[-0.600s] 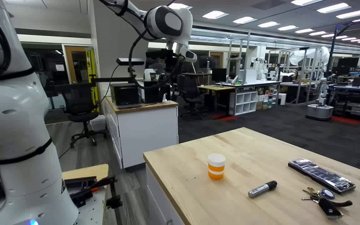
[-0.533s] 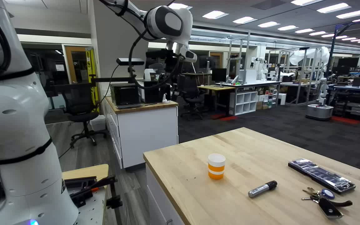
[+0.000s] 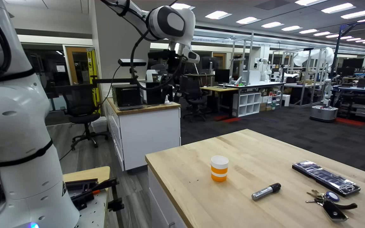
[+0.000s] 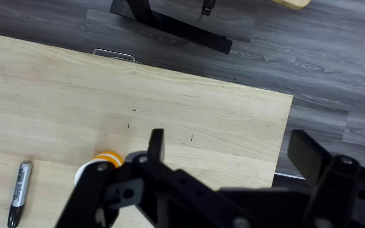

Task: Put the marker in the mug

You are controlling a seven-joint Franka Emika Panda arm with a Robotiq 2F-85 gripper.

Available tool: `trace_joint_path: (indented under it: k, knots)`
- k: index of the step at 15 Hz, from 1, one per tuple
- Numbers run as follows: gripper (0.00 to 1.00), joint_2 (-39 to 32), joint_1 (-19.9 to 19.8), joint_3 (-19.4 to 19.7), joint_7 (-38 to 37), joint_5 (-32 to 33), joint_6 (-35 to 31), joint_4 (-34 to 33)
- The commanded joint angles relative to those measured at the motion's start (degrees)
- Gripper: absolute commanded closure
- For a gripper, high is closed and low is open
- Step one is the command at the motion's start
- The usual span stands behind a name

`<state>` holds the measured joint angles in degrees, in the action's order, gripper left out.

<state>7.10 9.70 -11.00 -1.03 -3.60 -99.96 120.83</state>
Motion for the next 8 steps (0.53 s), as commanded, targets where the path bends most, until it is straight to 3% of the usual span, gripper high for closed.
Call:
trace_joint_path:
  k: [1,8]
  knots:
    - [0.0,0.0,0.2,0.2,0.0,0.0,0.1,-0.1]
    - [0.0,-0.5,-0.9,0.9,-0.8,5.2,-2.2,0.1]
